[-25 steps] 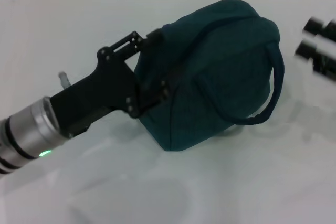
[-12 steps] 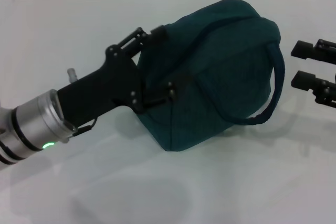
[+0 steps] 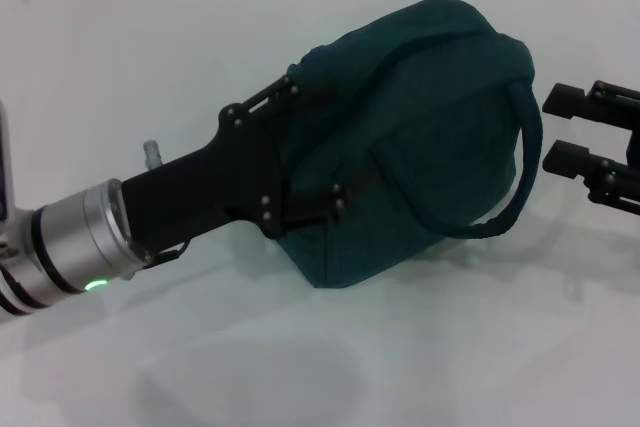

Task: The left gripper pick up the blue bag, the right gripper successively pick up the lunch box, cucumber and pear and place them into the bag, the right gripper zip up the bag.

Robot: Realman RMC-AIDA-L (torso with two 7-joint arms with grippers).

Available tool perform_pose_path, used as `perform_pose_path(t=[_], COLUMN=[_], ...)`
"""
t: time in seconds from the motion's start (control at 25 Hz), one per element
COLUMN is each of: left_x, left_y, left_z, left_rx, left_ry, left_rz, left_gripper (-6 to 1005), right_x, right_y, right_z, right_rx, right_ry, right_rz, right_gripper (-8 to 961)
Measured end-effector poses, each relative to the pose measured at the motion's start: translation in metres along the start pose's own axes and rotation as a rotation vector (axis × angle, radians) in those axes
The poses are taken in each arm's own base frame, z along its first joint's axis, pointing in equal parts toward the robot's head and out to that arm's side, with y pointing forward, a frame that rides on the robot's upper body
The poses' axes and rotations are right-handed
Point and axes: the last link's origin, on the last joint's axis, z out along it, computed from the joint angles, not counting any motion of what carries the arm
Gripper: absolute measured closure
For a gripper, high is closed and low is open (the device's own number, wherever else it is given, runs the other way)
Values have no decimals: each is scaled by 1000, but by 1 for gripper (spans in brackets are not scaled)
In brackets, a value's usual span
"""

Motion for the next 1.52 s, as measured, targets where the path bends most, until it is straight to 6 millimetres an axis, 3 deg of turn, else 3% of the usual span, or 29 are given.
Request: perform_pose_path(t=[0.64,0.88,1.2,1.52], left_x=[3,4,7,7], left_y=[2,0,4,5], left_z=[-9,-14,-16,-22], left_rx=[-48,-50,-92,-106], left_ry=[-32,-43,-40,-50], left_rz=[17,13,16,20], left_gripper=[124,124,124,124], right_x=[7,6,6,6], right_y=[6,5,11,14], right_z=[2,-6,-2,-1], right_rx=[13,93,81,63], right_ry=[-12,-65,-89,-93], right_rz=[-34,-53,-97,-97], right_gripper=[369,294,174,173])
